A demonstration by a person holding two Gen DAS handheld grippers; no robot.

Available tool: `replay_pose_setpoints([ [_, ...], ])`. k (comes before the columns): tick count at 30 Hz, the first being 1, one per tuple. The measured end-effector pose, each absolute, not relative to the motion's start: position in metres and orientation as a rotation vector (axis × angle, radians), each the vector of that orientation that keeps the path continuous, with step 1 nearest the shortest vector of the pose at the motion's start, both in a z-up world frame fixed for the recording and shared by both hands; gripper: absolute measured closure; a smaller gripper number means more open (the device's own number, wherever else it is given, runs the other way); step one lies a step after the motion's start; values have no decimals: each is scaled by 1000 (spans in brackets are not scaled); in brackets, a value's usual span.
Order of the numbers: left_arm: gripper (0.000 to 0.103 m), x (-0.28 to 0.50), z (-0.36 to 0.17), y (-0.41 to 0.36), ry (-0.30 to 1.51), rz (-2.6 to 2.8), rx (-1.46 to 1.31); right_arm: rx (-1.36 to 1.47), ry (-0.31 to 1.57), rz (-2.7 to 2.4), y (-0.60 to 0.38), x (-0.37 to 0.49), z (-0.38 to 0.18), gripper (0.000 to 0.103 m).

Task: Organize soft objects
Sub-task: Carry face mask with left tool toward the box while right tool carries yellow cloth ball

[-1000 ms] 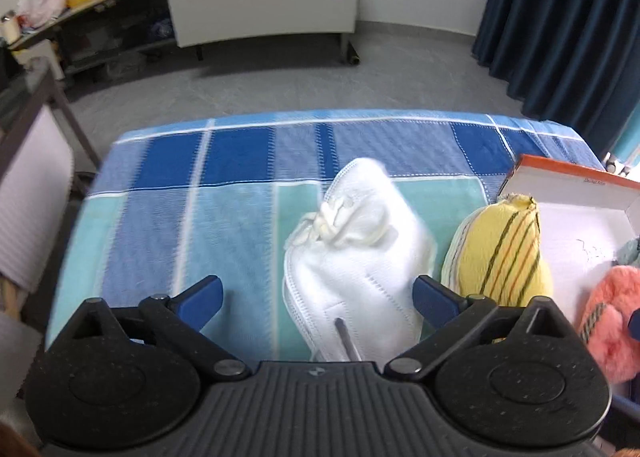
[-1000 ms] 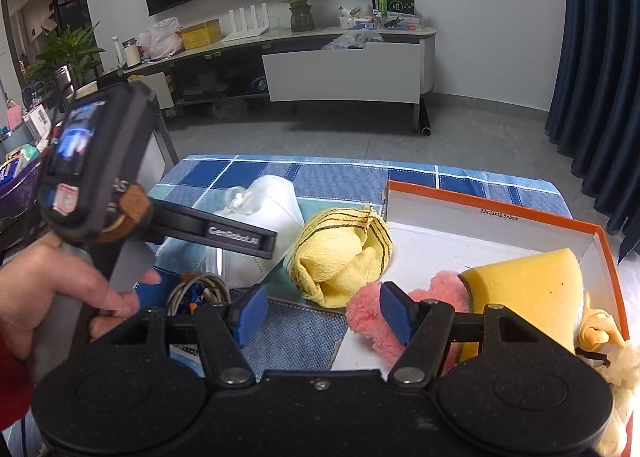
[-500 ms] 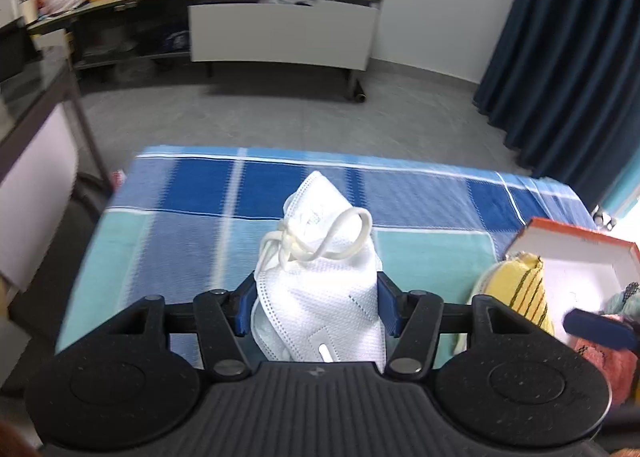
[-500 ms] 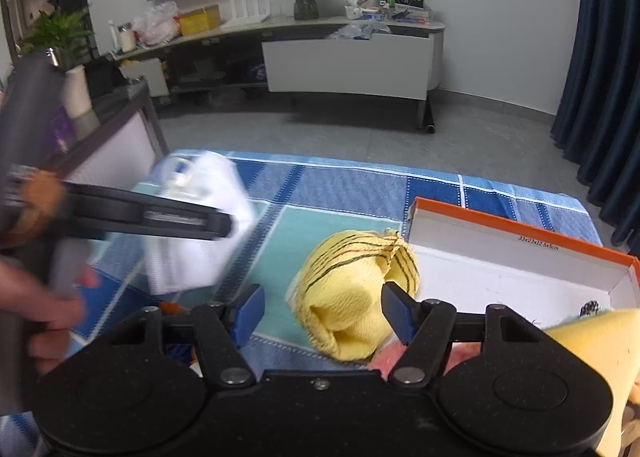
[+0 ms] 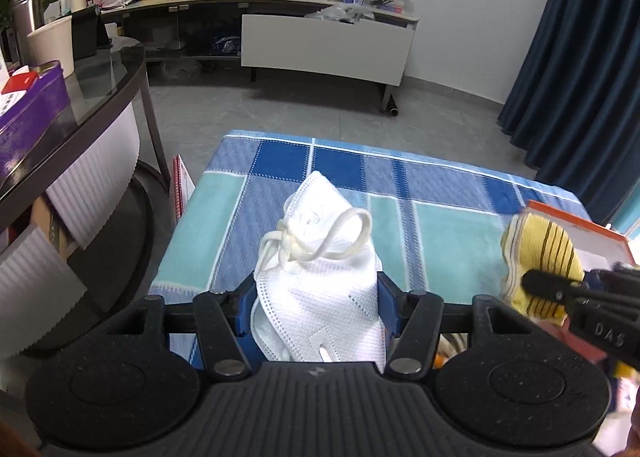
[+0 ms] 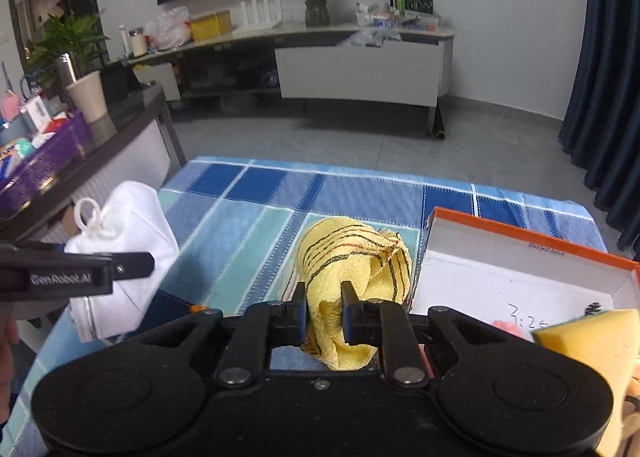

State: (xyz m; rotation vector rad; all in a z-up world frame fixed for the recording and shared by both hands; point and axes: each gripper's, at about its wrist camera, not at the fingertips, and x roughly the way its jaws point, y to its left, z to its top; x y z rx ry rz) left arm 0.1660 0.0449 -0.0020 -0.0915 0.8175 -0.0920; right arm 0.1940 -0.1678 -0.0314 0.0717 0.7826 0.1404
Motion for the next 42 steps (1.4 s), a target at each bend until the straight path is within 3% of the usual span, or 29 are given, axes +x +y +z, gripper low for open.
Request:
replay_pose_setpoints([
  [15,44,91,19,28,769,-96,-100,112,719,168,-170,86,17,83],
  [42,43,29,21,15,705,-147,-77,117,651,148,-164,18,30,83],
])
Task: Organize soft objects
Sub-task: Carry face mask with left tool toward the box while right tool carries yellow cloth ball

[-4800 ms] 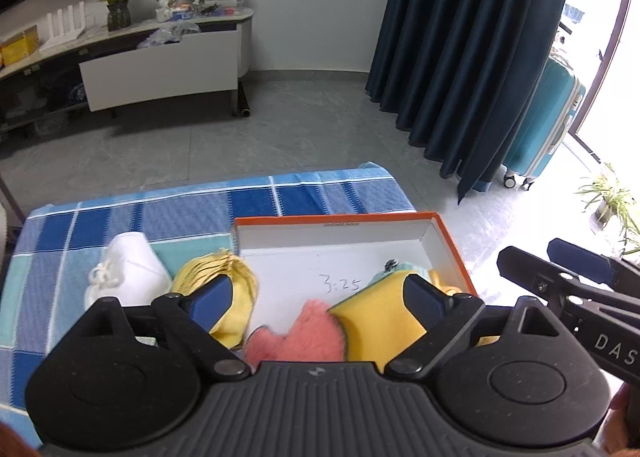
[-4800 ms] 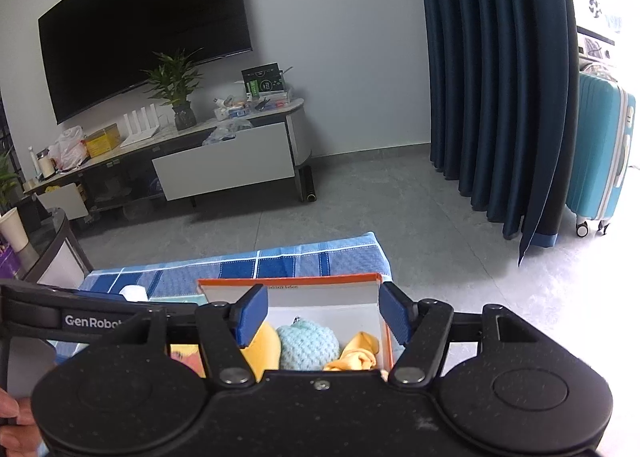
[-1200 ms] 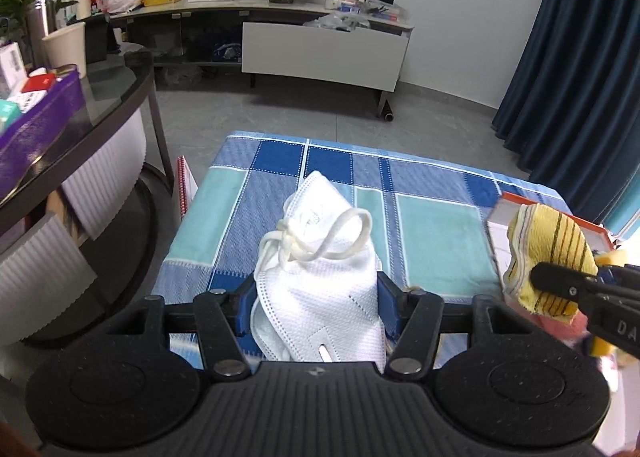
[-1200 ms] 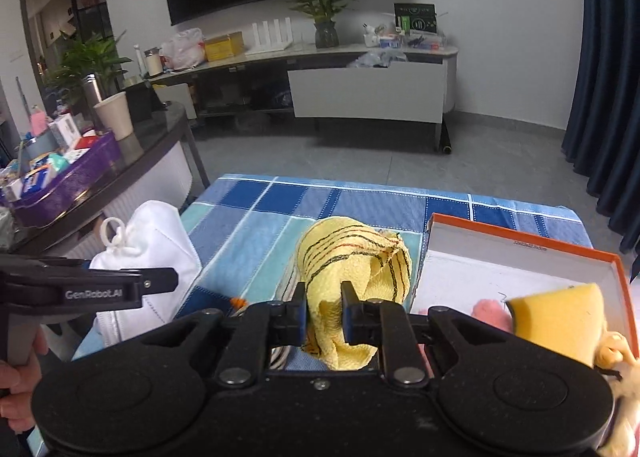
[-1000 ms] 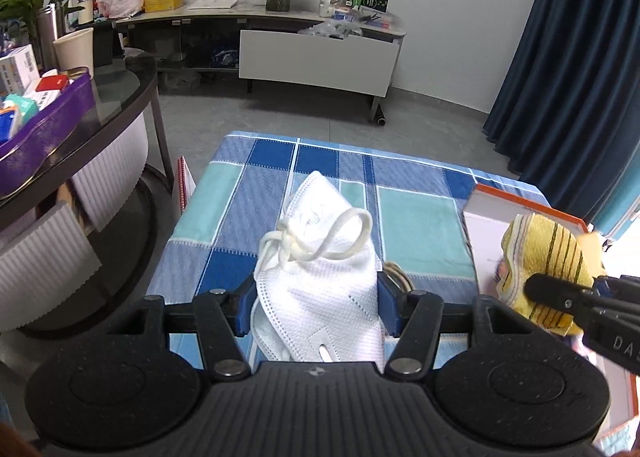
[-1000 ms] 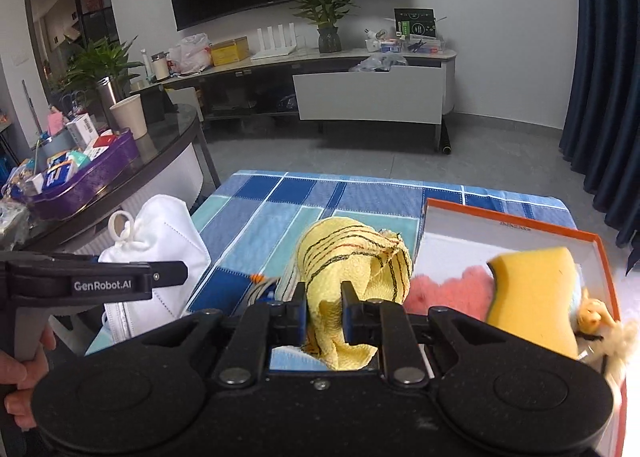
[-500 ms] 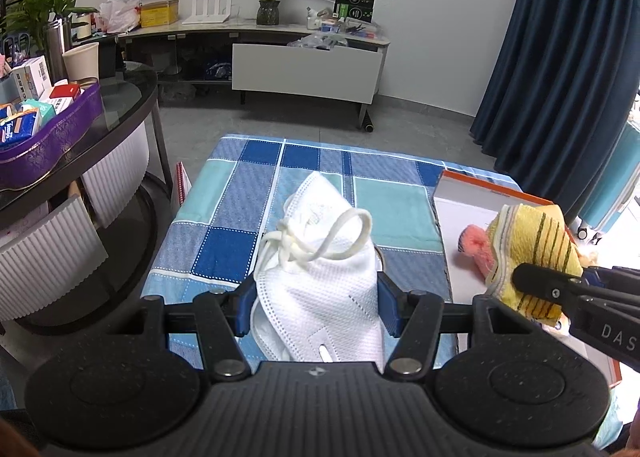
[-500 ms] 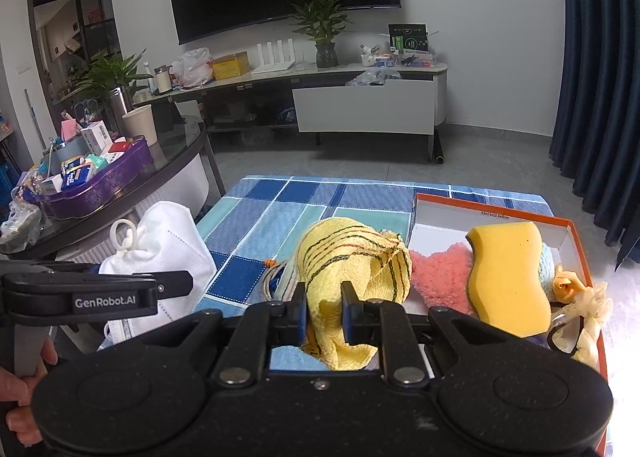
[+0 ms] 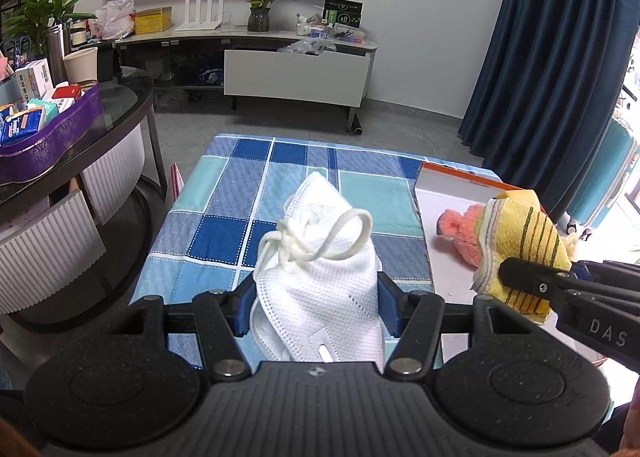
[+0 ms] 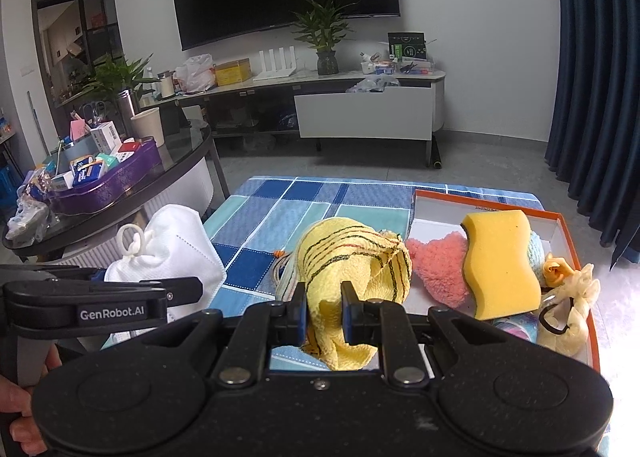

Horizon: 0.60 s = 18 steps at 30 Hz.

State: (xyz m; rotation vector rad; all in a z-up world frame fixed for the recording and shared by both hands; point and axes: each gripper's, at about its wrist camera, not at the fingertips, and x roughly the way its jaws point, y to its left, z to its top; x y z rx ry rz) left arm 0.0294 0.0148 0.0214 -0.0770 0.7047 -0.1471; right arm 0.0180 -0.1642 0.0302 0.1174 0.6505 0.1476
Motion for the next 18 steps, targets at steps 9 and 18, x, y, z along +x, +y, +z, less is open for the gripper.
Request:
replay_pose_setpoints([
  [9,43,21,23,13,690,-158,-76,115,634,139,-165,4,35,83],
  [18,43,15,25,8,680,-170,-72,117,624,135,-167,0,38,83],
])
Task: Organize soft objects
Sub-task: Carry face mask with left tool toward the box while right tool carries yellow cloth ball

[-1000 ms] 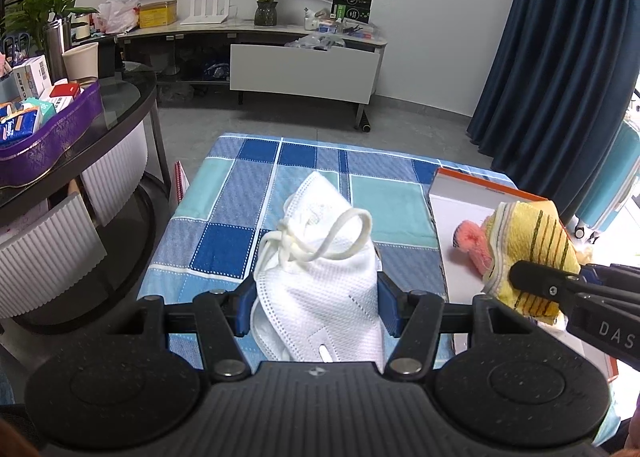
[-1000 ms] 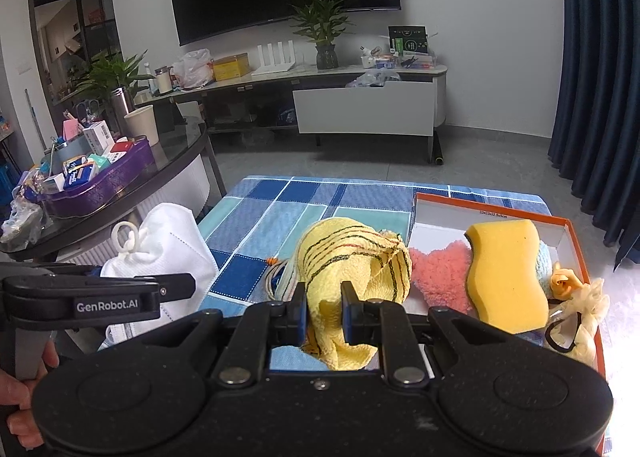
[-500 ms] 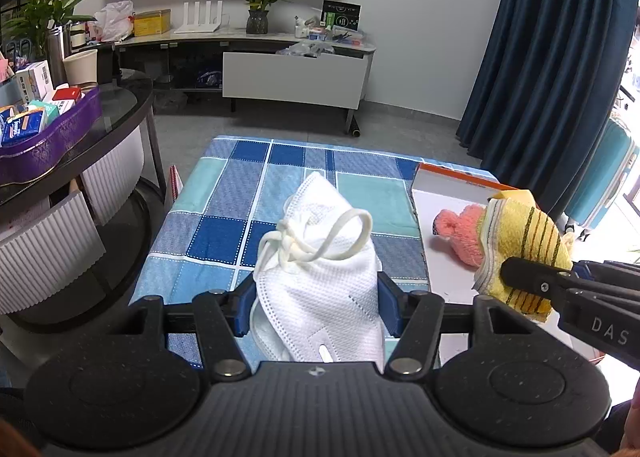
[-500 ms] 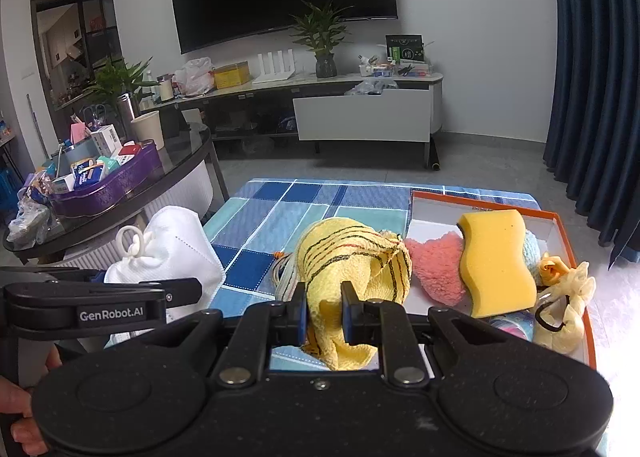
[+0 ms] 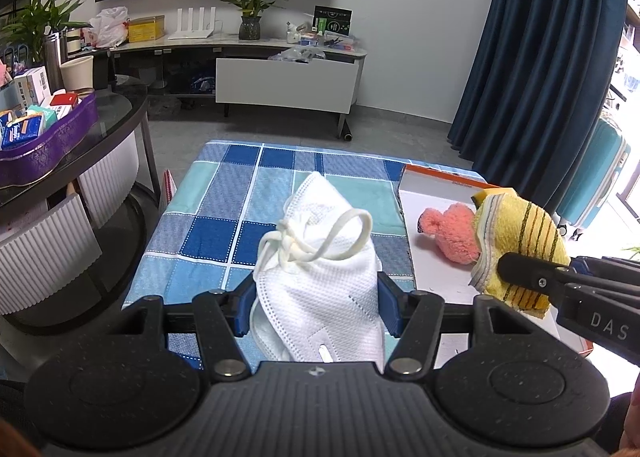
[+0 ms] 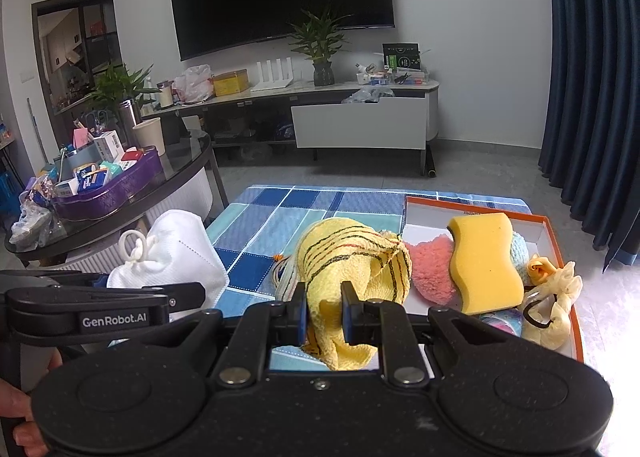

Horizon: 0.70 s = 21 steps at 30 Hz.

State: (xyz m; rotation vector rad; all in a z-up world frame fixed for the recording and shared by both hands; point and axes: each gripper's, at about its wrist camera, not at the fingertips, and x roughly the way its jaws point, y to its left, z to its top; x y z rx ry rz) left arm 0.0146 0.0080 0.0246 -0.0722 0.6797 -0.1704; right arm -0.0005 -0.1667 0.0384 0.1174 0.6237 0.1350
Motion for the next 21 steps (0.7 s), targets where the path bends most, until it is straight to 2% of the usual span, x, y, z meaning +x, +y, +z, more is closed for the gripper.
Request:
replay_pose_setpoints([
  [21,43,10,24,-3,688,-195,-62,142,617,103,-184,-14,39,83],
])
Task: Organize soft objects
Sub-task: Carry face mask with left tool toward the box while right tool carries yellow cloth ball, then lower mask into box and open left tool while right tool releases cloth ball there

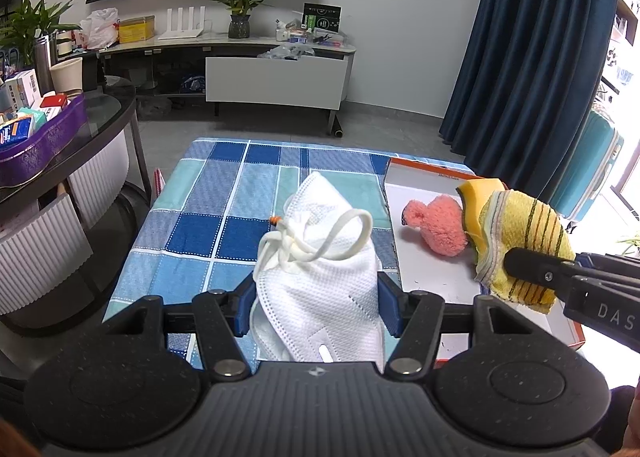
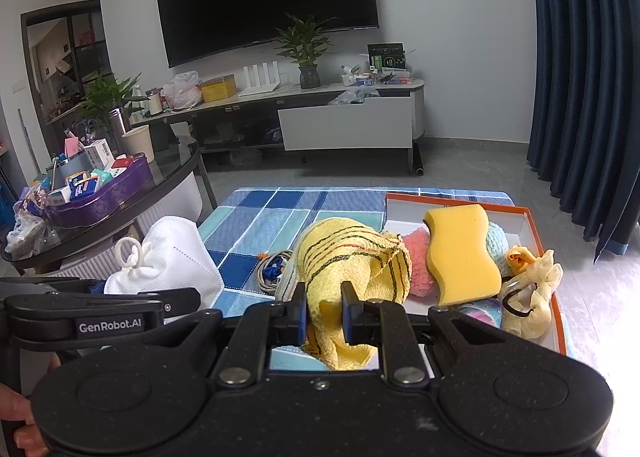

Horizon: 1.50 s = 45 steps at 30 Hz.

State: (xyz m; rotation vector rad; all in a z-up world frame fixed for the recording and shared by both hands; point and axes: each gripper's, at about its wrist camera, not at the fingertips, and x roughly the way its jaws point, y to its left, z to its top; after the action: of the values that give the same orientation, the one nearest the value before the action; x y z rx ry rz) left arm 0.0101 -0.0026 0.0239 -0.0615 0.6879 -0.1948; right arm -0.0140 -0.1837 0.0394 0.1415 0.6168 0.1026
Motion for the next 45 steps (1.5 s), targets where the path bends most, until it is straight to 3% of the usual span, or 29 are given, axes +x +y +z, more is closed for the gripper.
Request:
replay_pose_setpoints([
  [45,43,14,11,-66,726,-312,9,199,618,-19,-236,-25,30,83],
])
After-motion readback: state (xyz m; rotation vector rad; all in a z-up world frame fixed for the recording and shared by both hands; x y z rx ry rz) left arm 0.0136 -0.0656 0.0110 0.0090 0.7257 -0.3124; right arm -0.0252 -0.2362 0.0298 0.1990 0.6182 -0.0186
